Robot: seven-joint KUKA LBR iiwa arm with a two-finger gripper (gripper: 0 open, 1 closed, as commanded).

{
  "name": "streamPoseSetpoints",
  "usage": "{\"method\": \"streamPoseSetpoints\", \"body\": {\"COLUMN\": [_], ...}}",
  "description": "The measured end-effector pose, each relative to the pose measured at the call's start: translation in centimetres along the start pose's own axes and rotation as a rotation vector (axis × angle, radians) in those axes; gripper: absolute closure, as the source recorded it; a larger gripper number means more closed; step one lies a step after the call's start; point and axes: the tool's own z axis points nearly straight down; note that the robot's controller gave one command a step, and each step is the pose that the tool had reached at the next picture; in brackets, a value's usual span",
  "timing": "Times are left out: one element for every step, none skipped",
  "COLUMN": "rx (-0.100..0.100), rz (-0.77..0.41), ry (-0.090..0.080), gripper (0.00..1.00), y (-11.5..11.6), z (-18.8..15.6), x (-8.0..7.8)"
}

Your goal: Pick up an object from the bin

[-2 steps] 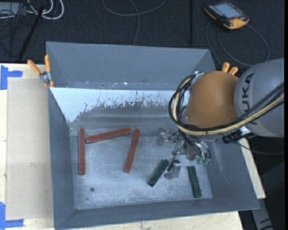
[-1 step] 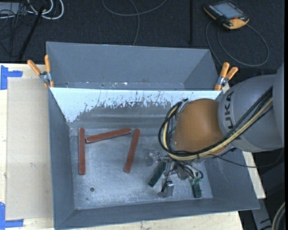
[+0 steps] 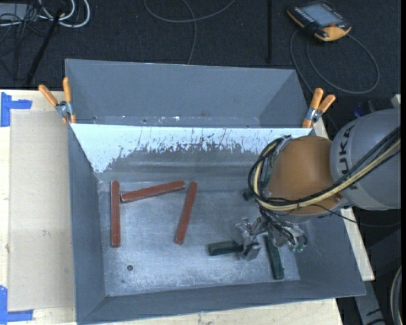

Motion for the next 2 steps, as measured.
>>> {"method": "streamPoseSetpoints", "body": {"rx": [0.000, 0.000], "rz": [0.000, -0.007], "ry": [0.000, -0.003], "gripper": [1.00, 1.00], "y": [0.0, -0.7], "z": [0.0, -14.6], "x": [0.0, -1.5]}}
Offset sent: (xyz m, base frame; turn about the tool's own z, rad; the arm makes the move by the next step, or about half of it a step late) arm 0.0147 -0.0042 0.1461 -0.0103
